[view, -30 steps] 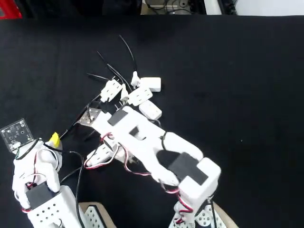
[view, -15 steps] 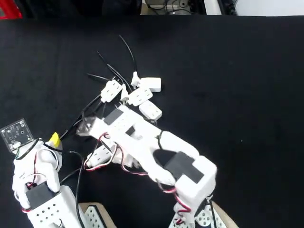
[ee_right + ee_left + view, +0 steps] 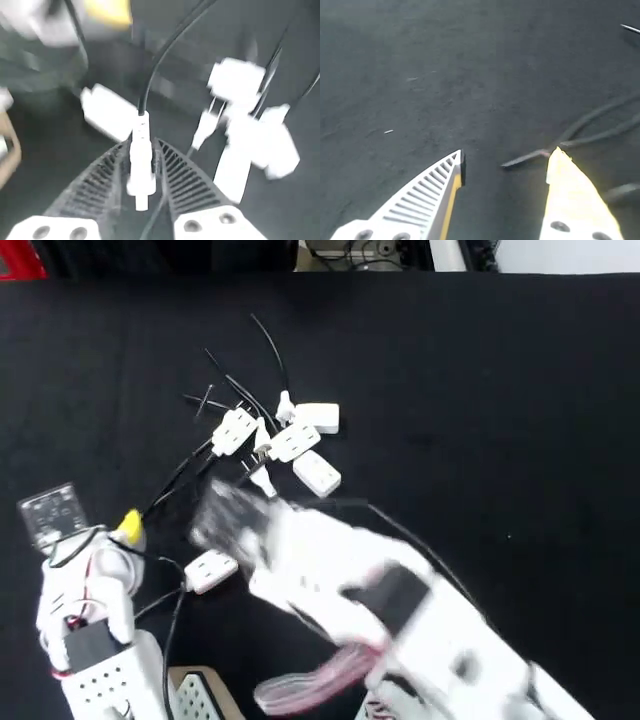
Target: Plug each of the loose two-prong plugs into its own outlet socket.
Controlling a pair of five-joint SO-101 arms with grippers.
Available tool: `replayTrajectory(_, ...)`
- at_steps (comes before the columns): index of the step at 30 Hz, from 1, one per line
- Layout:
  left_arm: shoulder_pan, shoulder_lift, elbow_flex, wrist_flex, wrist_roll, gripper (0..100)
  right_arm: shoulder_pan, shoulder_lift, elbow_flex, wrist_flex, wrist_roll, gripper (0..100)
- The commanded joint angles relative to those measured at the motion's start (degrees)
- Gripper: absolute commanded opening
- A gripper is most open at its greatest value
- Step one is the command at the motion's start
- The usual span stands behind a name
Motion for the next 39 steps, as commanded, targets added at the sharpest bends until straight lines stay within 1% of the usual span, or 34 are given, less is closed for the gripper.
replayTrajectory(1,10.15,-0.35,-6.64,-0.97,0.97,27,-2.29,-16.66,8.13,-8.26,-2.81,1.1)
replayTrajectory(4,17.89,-0.35,-12.7,-0.97,6.24,27,-2.46,-21.05,15.87,-17.23,-5.63,1.1)
replayTrajectory(7,24.57,-0.26,-18.59,-0.7,11.87,27,-2.46,-22.2,21.85,-24.53,-5.89,1.1)
replayTrajectory(9,29.41,-0.26,-21.14,0.97,14.59,27,-2.46,-22.2,23.69,-26.2,-5.89,1.1)
replayTrajectory(12,35.56,-0.26,-24.04,2.9,14.15,27,-2.37,-22.2,24.04,-26.11,-5.89,1.1)
replayTrajectory(15,38.99,-0.26,-27.12,3.69,14.33,27,-2.2,-22.2,24.22,-26.11,-5.63,1.1)
replayTrajectory(19,41.71,-0.26,-30.37,7.91,14.33,27,-1.58,-22.2,24.4,-26.02,-5.54,1.1)
replayTrajectory(22,43.03,-0.26,-31.6,10.02,14.07,27,-0.35,-22.2,24.92,-26.37,-5.45,1.1)
replayTrajectory(24,42.59,-0.26,-31.34,9.85,13.98,27,0.09,-22.2,24.92,-26.37,-5.45,1.1)
replayTrajectory(26,40.13,-0.26,-31.16,9.93,13.89,27,0.88,-22.2,24.66,-26.2,-5.45,1.1)
replayTrajectory(28,36.0,-0.26,-31.16,10.02,13.89,27,1.85,-22.2,24.57,-26.02,-5.71,1.1)
replayTrajectory(32,24.13,-0.26,-31.34,11.25,13.89,27,1.93,-22.02,25.01,-24.7,-6.59,1.1)
replayTrajectory(33,20.62,-0.26,-31.25,11.25,13.89,27,1.93,-22.02,25.45,-24.88,-8.79,1.1)
replayTrajectory(36,8.31,-0.26,-31.16,11.34,13.89,27,1.85,-22.02,28.62,-28.4,-19.16,1.2)
replayTrajectory(37,4.62,-0.26,-30.99,11.34,13.89,27,1.85,-22.02,29.93,-29.98,-21.54,1.3)
replayTrajectory(39,-0.84,-0.26,-29.67,11.87,13.63,27,1.85,-22.02,32.57,-33.58,-23.38,1.3)
